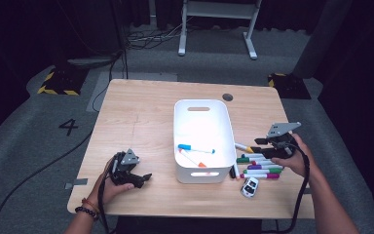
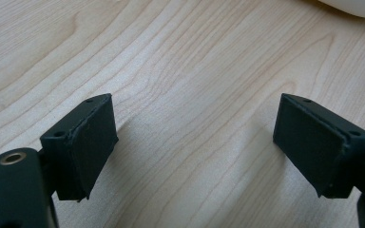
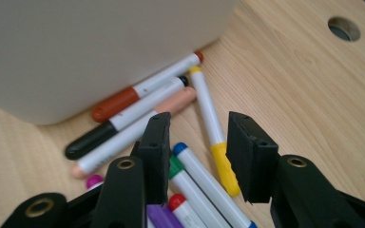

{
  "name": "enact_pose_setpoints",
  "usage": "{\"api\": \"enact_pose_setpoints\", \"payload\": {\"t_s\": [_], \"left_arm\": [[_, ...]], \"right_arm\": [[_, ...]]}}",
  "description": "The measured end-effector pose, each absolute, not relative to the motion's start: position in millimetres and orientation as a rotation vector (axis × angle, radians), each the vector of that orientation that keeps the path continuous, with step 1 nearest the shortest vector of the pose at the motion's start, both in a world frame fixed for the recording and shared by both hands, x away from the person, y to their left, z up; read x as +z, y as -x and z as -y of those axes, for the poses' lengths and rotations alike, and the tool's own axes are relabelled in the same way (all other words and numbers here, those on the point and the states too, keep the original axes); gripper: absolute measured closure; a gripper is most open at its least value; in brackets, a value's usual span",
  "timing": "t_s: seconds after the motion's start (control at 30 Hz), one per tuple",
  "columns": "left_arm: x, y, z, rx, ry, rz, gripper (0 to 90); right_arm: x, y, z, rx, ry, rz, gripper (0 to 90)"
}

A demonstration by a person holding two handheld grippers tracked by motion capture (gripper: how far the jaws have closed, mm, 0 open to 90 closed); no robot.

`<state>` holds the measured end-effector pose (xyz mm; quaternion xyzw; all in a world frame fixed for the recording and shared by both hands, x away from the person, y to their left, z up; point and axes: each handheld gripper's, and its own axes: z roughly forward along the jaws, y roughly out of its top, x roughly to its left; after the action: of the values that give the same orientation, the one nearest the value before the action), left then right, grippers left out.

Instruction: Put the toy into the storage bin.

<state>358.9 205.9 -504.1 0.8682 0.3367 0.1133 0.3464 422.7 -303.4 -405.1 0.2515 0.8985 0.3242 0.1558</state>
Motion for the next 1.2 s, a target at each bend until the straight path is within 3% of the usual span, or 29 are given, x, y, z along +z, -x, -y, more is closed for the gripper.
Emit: {"api": "enact_pose_setpoints", "payload": {"t_s": [0.43, 1.2], "left_arm": [[-504.1, -358.8, -205.8, 0.293, -2.253, -0.874, 14.7], [-504.1, -358.8, -205.8, 0.293, -2.253, -0.875, 14.7]], "right_arm": [[-449.1, -467.5, 306.1, 0.833, -0.874, -2.640, 61.2], [-476.6, -486.6, 302.7, 0.746, -0.943, -2.635, 68.4]]}}
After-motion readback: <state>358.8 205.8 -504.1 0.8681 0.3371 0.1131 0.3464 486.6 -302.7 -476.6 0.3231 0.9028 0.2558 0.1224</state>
